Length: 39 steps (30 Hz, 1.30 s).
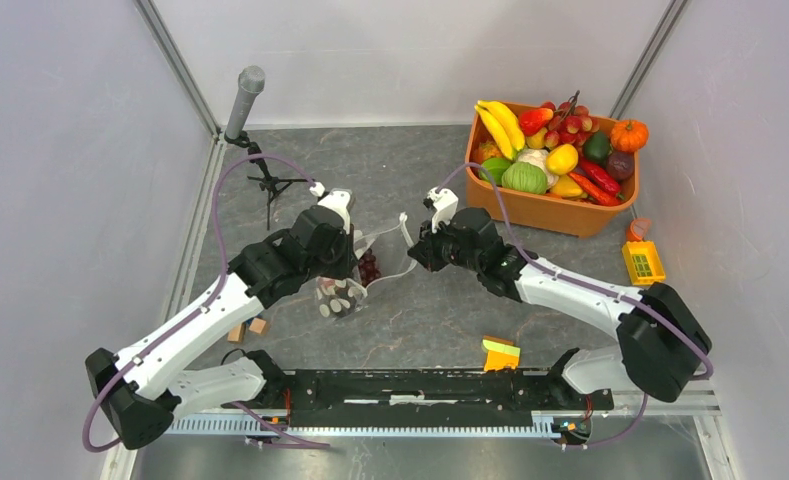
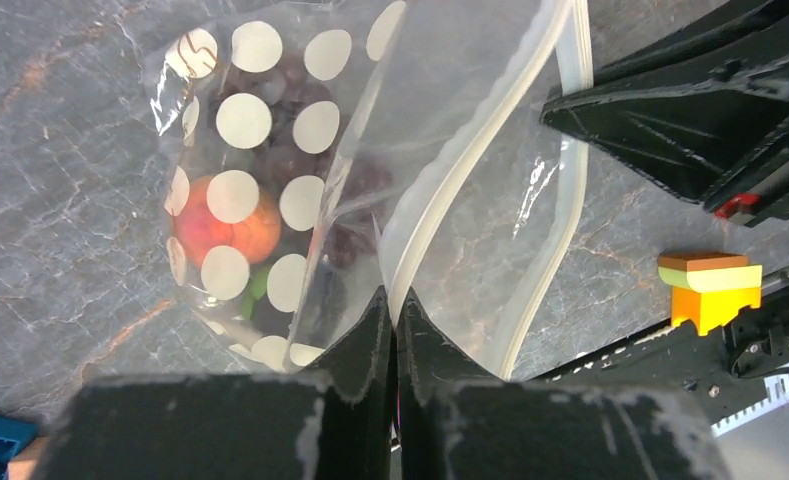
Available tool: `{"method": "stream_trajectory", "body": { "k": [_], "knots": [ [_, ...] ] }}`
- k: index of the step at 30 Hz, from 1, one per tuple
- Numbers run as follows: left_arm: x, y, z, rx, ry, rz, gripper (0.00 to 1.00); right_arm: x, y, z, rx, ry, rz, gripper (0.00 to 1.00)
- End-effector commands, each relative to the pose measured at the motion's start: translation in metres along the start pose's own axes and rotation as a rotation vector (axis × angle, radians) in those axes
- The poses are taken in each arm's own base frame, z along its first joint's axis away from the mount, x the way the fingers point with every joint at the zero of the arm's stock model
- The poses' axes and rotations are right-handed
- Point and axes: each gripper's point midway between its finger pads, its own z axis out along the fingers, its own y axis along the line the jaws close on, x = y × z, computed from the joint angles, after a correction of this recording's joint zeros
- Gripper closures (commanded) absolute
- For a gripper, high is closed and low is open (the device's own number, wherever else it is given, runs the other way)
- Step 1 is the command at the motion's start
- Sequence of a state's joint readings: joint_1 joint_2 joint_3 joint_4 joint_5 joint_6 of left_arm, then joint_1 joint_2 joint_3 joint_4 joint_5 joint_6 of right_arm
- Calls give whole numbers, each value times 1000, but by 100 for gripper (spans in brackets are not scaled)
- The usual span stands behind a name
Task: Place the food in the zip-top bag and seal the zipper
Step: Adjust the zipper food storage bag at the center of the board, then pick up the fake fruit from the bin.
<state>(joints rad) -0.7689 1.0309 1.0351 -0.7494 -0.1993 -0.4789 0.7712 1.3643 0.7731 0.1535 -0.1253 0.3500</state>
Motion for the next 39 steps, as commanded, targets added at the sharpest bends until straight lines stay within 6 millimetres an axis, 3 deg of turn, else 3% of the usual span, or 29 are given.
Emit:
{"method": "stream_trajectory", "body": {
  "k": [1,4,6,9,13,17,21,26,34,39],
  "knots": [
    [-13,-13,6,52,-53,-50,95,-46,5,-16,10,-118,-61,76],
    [-17,-12,5,45,-65,-44,95,-71,4,-30,43,-159,-117,45],
    [-19,-12,5,47,-72,-46,95,-85,2,-42,71,-180,-151,38],
    [-19,-13,4,57,-80,-54,95,-109,-10,-67,162,-253,-186,35],
    [-18,-15,2,71,-83,-52,95,-142,-70,-126,537,-365,-206,26],
    [-18,-16,1,80,-87,-51,95,-165,-130,-175,789,-382,-176,25],
    [-17,-15,0,83,-92,-52,95,-168,-182,-198,925,-352,-110,25],
    [-17,-17,-1,95,-89,-55,95,-164,-235,-208,940,-375,49,22],
    [-16,-19,0,105,-87,-51,95,-158,-307,-224,953,-462,237,13],
    [-17,-18,-1,102,-94,-53,95,-159,-344,-243,970,-487,304,14]
  ]
}}
